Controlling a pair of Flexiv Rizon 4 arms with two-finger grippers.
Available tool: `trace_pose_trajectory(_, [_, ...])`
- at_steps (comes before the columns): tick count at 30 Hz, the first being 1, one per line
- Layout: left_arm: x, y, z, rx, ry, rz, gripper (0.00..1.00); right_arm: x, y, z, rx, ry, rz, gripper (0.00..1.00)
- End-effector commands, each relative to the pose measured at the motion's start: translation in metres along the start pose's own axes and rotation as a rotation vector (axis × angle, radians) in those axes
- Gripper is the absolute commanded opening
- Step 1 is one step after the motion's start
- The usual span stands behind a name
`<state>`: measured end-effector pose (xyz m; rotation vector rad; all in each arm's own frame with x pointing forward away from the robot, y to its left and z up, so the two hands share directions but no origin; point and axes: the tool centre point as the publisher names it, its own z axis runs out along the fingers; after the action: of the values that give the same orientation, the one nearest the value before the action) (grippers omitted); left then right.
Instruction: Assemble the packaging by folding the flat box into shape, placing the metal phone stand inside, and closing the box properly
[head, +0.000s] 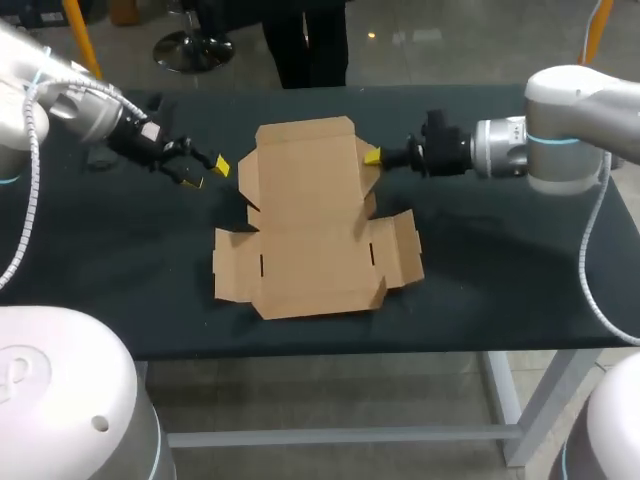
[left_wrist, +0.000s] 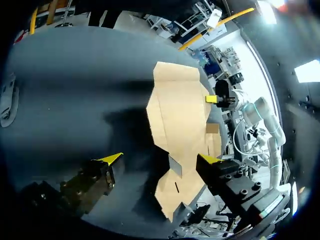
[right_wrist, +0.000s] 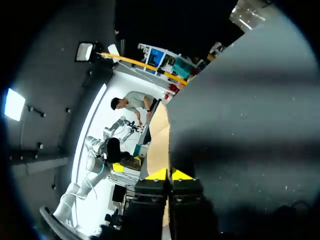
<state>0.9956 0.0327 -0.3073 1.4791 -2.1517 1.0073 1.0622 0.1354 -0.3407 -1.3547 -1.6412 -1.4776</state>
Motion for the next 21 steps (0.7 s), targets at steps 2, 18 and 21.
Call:
trace_pose_trajectory(2, [0.004, 0.015, -0.004, 0.148, -0.002, 0.085, 1.0, 0.013, -0.014, -0.013, -0.06, 0.042, -0.048, 0.0])
trace_pose_trajectory(18, [0.009, -0.009, -0.005, 0.329, 0.08, 0.271, 1.0, 0.039, -0.003, -0.015, -0.108, 0.104, -0.198, 0.0])
trace_pose_trajectory(21, [0.011, -0.014, -0.004, 0.357, 0.09, 0.303, 1.0, 0.042, -0.001, -0.014, -0.118, 0.114, -0.217, 0.0])
